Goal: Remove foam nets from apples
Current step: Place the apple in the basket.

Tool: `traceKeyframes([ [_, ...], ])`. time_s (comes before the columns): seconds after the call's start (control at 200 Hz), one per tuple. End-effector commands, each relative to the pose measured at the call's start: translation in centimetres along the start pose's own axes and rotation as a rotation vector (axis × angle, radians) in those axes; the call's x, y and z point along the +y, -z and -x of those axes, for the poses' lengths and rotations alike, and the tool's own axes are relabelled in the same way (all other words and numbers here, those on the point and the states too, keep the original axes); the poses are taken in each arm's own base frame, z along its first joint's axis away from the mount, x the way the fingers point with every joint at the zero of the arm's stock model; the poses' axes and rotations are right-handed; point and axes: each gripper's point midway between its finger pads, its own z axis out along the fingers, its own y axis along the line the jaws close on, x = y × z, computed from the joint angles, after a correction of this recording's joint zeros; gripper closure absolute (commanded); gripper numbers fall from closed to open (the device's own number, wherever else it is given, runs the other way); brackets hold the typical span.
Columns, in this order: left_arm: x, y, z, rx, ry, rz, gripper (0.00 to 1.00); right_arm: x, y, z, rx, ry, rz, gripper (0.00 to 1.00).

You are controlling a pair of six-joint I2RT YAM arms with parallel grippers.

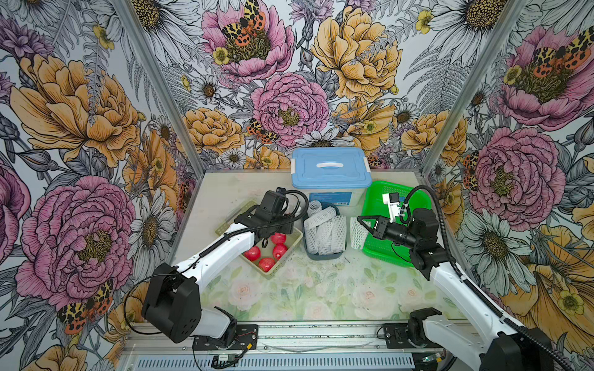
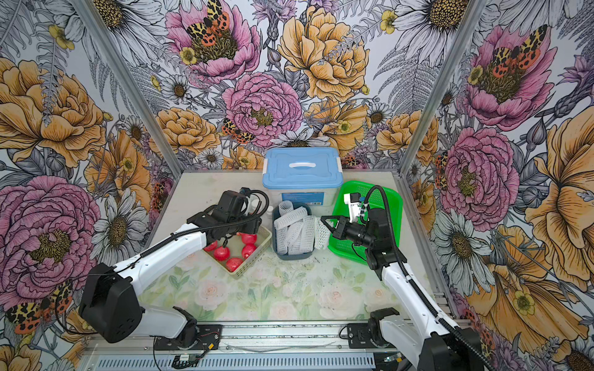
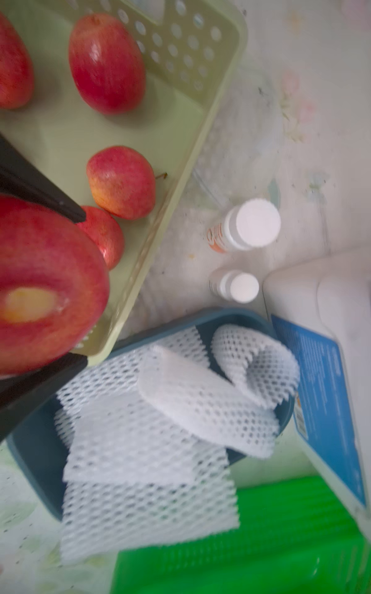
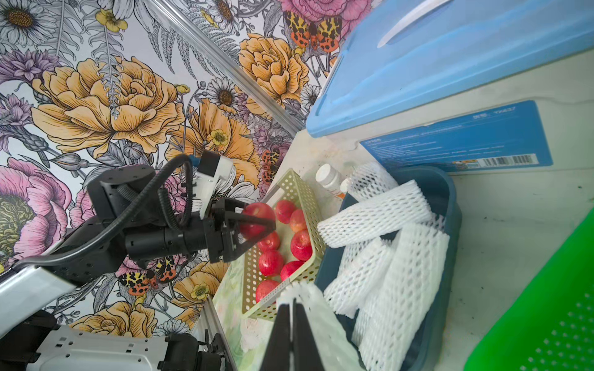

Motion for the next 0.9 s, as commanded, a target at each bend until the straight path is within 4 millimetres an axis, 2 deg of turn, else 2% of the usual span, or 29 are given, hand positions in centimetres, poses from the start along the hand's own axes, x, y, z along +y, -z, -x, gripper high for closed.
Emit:
traceKeyframes([
  [0.0,4.2,-1.1,-1.2,0.01,0.174,0.131,0.34,0.9,-0.7,1.4,-0.026,0.068,-0.005,1.0],
  [0.095,7.0,-2.1,-2.4,0.028,0.266,0.19,0.31,0.7,-2.1,1.0,0.007,0.071,-0.012,1.0],
  [0.165,8.4,-2.6,-2.8,0.036,0.316,0.195,0.28,0.4,-3.7,0.6,0.037,0.058,-0.011,1.0],
  [0.26,8.9,-2.6,-2.6,0.023,0.332,0.184,0.24,-0.3,-6.3,0.0,0.078,0.035,-0.013,1.0],
  [0.405,9.0,-1.8,-1.4,-0.01,0.336,0.17,0.11,-1.8,-9.9,-1.3,0.127,0.004,-0.036,1.0],
  [0.485,8.1,-0.8,-0.4,-0.04,0.323,0.119,0.06,-2.0,-11.7,-1.9,0.149,-0.011,-0.024,1.0],
  [0.545,6.3,0.0,0.7,-0.069,0.283,0.032,0.01,-2.1,-12.8,-2.2,0.16,-0.018,-0.024,1.0],
  [0.606,4.3,0.9,1.7,-0.097,0.227,-0.03,0.01,-2.1,-13.7,-2.5,0.17,-0.016,-0.028,1.0],
  [0.751,0.2,2.5,3.1,-0.129,0.12,-0.139,0.01,-2.9,-14.7,-2.6,0.166,-0.009,-0.062,0.68],
  [0.896,-1.8,3.1,3.7,-0.144,0.068,-0.185,0.01,-2.1,-14.6,-1.2,0.144,0.036,-0.072,0.51],
])
